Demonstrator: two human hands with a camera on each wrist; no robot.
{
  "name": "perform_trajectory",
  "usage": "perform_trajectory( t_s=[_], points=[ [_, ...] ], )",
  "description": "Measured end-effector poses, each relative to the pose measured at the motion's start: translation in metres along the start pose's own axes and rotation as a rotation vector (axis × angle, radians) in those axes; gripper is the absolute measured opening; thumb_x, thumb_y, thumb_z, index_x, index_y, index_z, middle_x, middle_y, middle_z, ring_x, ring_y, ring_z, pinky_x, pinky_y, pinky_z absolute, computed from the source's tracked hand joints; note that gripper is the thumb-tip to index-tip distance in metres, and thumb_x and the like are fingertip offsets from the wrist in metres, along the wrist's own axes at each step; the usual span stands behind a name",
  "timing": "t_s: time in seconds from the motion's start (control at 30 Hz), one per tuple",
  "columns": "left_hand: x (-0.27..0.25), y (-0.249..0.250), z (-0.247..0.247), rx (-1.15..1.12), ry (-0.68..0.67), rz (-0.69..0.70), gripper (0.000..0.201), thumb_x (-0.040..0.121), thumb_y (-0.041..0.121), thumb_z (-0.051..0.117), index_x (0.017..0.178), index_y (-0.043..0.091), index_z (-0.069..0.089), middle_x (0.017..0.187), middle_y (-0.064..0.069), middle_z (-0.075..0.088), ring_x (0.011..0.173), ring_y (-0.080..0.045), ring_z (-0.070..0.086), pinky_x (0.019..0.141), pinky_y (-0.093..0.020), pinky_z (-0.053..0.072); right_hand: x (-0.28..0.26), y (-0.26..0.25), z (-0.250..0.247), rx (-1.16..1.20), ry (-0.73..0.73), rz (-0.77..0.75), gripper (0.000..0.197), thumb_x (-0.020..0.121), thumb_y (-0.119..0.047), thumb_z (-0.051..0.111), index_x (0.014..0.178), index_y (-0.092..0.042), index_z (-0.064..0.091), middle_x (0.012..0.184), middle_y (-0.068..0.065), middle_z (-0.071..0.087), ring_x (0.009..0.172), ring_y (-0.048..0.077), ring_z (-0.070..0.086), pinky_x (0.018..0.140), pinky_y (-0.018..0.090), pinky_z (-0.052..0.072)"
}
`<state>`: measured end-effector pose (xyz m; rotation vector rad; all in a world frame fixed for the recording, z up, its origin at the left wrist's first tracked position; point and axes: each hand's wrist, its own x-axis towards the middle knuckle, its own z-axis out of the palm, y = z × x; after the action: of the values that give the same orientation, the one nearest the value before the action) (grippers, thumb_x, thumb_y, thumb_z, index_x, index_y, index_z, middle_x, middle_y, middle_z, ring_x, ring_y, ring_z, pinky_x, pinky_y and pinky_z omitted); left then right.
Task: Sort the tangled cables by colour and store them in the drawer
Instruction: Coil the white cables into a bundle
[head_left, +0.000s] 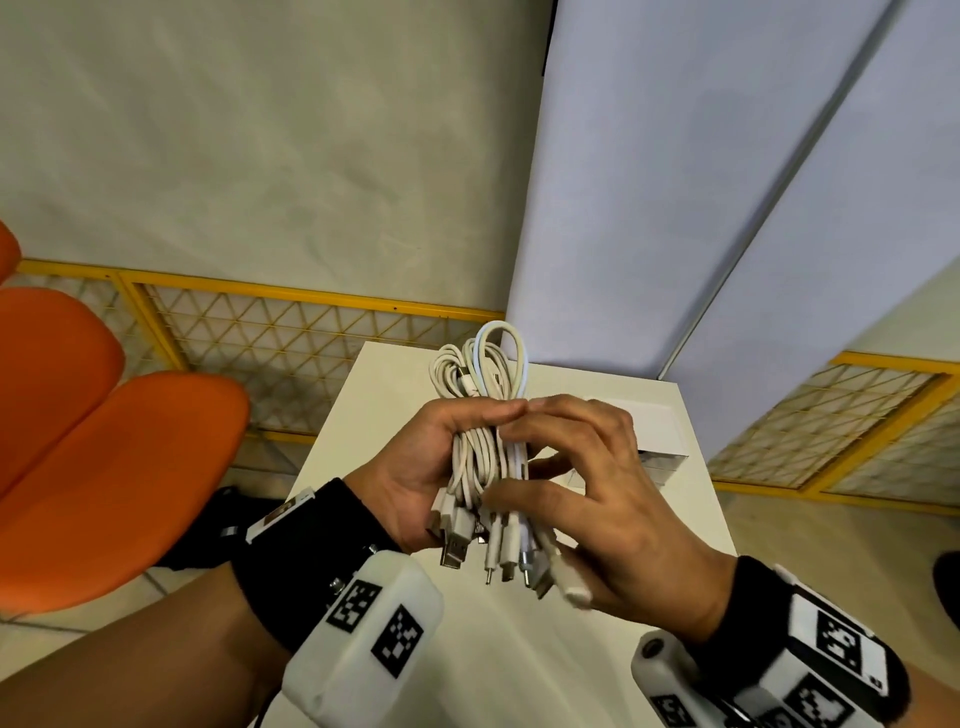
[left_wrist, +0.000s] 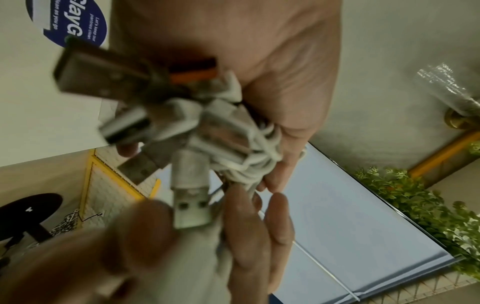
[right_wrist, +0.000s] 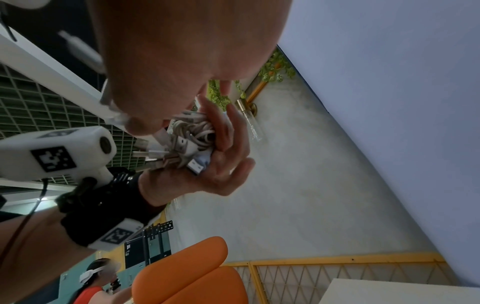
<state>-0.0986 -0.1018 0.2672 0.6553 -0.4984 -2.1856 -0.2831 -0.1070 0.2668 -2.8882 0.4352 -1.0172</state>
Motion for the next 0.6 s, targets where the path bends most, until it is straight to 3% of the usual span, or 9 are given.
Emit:
perform_trajectory(
  t_s=[0.1, 0.17, 0.23, 0.3, 0.33, 0.4, 0.47, 0.53, 0.6],
  points=[
    [0.005, -0.003, -0.003, 0.002, 0.013, 0.014, 0.026, 0.069, 0.015, 0.085, 0.082, 0.009, 0.063, 0.073, -0.006, 0.059, 0.068, -0.017, 0.059, 0.069, -0.028, 0.042, -0.001, -0.003, -0.001, 0.126, 0.072, 0.127, 0.018, 0.091, -0.022, 0.058, 0.108, -0.024, 0.057, 0.124, -0.001, 0.047, 0.122, 0.024, 0.04, 0.092, 0.044, 0.039],
    [0.005, -0.004, -0.002, -0.016, -0.017, 0.043, 0.031, 0.065, 0.01, 0.086, 0.086, 0.006, 0.063, 0.071, -0.01, 0.059, 0.066, -0.022, 0.062, 0.068, -0.032, 0.05, 0.001, -0.007, -0.002, 0.304, 0.168, 0.295, 0.009, 0.093, -0.033, 0.058, 0.101, -0.028, 0.058, 0.118, -0.011, 0.046, 0.119, 0.021, 0.045, 0.092, 0.044, 0.044],
    [0.006, -0.003, -0.002, 0.015, 0.01, 0.061, 0.044, 0.062, 0.01, 0.087, 0.098, 0.006, 0.061, 0.092, -0.014, 0.057, 0.084, -0.027, 0.059, 0.091, -0.045, 0.049, 0.008, -0.012, -0.003, 0.592, 0.22, 0.489, 0.025, 0.095, -0.046, 0.053, 0.097, -0.023, 0.061, 0.112, -0.015, 0.048, 0.11, 0.026, 0.053, 0.084, 0.049, 0.052],
    [0.007, -0.001, 0.0, 0.043, 0.029, 0.086, 0.046, 0.062, 0.011, 0.088, 0.099, 0.006, 0.062, 0.104, -0.014, 0.051, 0.096, -0.028, 0.052, 0.112, -0.053, 0.026, 0.01, -0.013, -0.004, 0.818, 0.264, 0.615, 0.033, 0.096, -0.042, 0.055, 0.099, -0.01, 0.062, 0.105, -0.01, 0.054, 0.103, 0.027, 0.06, 0.084, 0.046, 0.055],
    [0.007, 0.0, 0.001, 0.04, 0.019, 0.104, 0.042, 0.061, 0.01, 0.088, 0.094, 0.005, 0.064, 0.102, -0.013, 0.052, 0.096, -0.026, 0.053, 0.113, -0.052, 0.023, 0.011, -0.012, -0.004, 0.848, 0.291, 0.652, 0.029, 0.097, -0.036, 0.055, 0.097, -0.008, 0.063, 0.1, -0.008, 0.058, 0.102, 0.023, 0.062, 0.087, 0.037, 0.053],
    [0.009, 0.0, 0.002, 0.038, -0.018, 0.152, 0.032, 0.06, 0.012, 0.089, 0.081, 0.007, 0.066, 0.087, -0.009, 0.059, 0.087, -0.022, 0.059, 0.102, -0.046, 0.035, 0.013, -0.011, -0.003, 0.888, 0.321, 0.731, 0.021, 0.096, -0.033, 0.053, 0.087, -0.02, 0.068, 0.093, -0.008, 0.064, 0.099, 0.015, 0.064, 0.086, 0.021, 0.048],
    [0.01, 0.0, 0.002, 0.012, -0.06, 0.208, 0.026, 0.06, 0.015, 0.088, 0.072, 0.009, 0.065, 0.076, -0.004, 0.06, 0.081, -0.019, 0.061, 0.089, -0.043, 0.042, 0.017, -0.011, -0.002, 0.927, 0.324, 0.839, 0.025, 0.096, -0.041, 0.056, 0.079, -0.026, 0.069, 0.089, -0.006, 0.07, 0.093, 0.011, 0.066, 0.078, 0.015, 0.047],
    [0.012, -0.001, -0.001, -0.051, -0.082, 0.258, 0.027, 0.065, 0.018, 0.087, 0.074, 0.009, 0.064, 0.08, -0.004, 0.059, 0.086, -0.02, 0.06, 0.089, -0.045, 0.044, 0.021, -0.01, -0.001, 0.993, 0.354, 0.977, 0.029, 0.092, -0.041, 0.055, 0.08, -0.017, 0.067, 0.075, -0.009, 0.07, 0.072, 0.0, 0.063, 0.064, 0.011, 0.045],
    [0.014, -0.003, -0.002, -0.091, -0.057, 0.32, 0.027, 0.068, 0.021, 0.087, 0.077, 0.01, 0.063, 0.083, -0.004, 0.062, 0.09, -0.023, 0.064, 0.092, -0.048, 0.043, 0.022, -0.007, -0.001, 0.976, 0.339, 1.075, 0.035, 0.084, -0.045, 0.055, 0.081, -0.012, 0.066, 0.059, -0.015, 0.061, 0.058, -0.003, 0.057, 0.063, 0.015, 0.041]
  ],
)
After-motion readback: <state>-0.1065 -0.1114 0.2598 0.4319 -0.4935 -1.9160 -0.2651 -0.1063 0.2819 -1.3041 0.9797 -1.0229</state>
